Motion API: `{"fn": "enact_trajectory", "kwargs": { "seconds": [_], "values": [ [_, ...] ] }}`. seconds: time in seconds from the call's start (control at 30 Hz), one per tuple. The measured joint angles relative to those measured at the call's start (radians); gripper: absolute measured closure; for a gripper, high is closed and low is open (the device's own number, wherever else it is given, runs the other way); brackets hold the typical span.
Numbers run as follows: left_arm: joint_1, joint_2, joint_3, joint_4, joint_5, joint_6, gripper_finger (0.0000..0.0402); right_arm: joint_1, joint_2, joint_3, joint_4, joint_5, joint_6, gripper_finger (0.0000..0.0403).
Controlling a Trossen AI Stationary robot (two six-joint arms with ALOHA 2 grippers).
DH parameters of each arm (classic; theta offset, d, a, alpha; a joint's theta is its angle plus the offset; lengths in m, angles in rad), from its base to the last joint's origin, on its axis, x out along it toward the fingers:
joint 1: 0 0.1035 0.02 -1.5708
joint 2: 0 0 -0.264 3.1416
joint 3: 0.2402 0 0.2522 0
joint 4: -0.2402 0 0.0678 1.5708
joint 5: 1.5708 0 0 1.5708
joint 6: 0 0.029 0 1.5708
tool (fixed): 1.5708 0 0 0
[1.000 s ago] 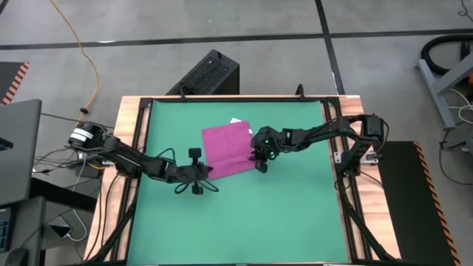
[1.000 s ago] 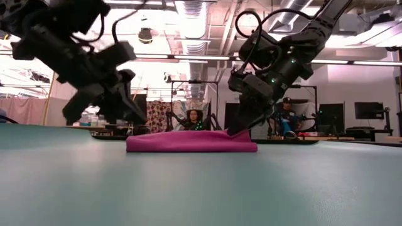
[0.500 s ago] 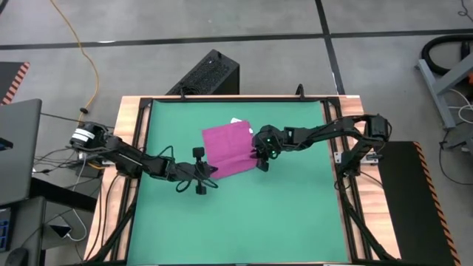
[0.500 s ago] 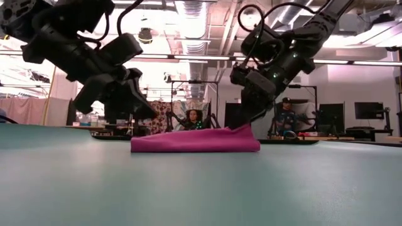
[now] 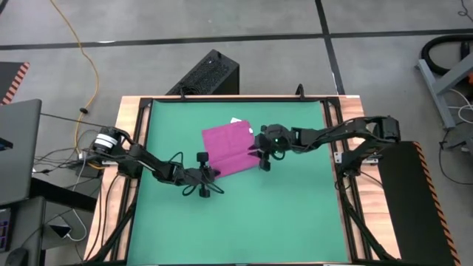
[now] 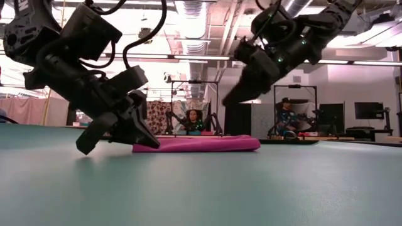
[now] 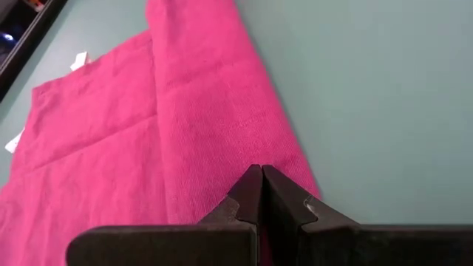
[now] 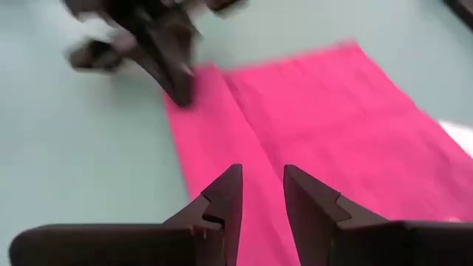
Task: Roll towel into tight, uniform cylinder
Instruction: Roll the pink towel
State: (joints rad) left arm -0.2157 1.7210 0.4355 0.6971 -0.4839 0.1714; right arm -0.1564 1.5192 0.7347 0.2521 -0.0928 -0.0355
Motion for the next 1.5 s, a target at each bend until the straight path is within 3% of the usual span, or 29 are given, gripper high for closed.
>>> {"fn": "enact_trajectory", "kwargs": {
  "seconds": [0.33,0.57,0.87,1.1,1.3,1.5],
  "values": [
    [-0.014,-0.031,0.005,-0.009,-0.012,0.006,0.0401,-0.005,0.176,-0.056,0.12,0.012,0.006,0.0281],
    [-0.047,-0.093,0.007,-0.05,-0.091,0.012,0.0401,-0.006,0.264,-0.052,0.141,0.017,0.072,0.0281],
    [-0.048,-0.092,0.0,-0.14,-0.117,-0.029,0.0402,0.096,0.269,-0.052,0.137,0.153,0.204,0.0281],
    [-0.048,-0.091,-0.032,-0.116,-0.124,-0.054,0.0401,0.187,0.271,-0.054,0.141,0.285,0.299,0.0281],
    [-0.048,-0.091,-0.093,-0.055,-0.125,-0.091,0.0401,0.261,0.273,-0.057,0.192,0.342,0.362,0.0281],
    [-0.038,-0.091,-0.106,-0.047,-0.123,-0.108,0.0401,0.302,0.235,-0.038,0.242,0.354,0.326,0.0281]
  ]
}}
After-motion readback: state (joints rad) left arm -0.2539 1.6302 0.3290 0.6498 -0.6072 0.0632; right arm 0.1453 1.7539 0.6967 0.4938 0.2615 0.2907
